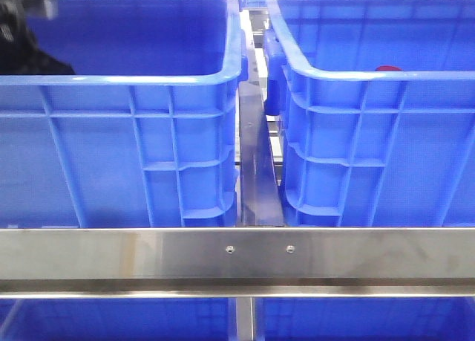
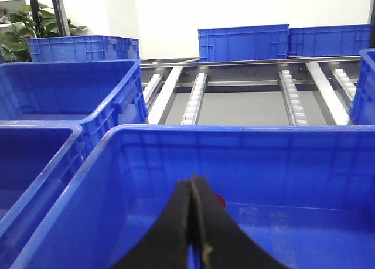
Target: Pick red and yellow buttons and place in box
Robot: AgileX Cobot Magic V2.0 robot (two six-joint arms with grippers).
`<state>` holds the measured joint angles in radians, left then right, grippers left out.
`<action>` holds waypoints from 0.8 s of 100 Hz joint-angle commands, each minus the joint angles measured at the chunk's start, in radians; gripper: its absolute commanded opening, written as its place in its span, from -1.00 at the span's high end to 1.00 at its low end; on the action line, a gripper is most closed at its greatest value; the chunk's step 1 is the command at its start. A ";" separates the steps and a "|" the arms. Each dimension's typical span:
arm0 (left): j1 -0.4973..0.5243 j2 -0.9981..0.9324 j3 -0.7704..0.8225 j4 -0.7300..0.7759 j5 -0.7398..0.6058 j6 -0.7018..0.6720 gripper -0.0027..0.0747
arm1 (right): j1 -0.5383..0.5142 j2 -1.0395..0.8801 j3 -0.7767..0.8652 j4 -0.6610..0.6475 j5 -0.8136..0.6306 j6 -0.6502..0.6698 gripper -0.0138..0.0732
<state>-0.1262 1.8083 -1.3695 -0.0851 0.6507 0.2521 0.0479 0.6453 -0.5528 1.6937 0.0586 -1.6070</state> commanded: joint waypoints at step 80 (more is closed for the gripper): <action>-0.610 -0.485 -0.033 -0.079 0.155 -0.003 0.98 | -0.004 -0.003 -0.026 0.011 0.024 -0.005 0.83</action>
<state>-0.6564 1.3603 -1.3695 -0.1431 0.8538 0.2521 0.0479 0.6453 -0.5528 1.6937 0.0586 -1.6070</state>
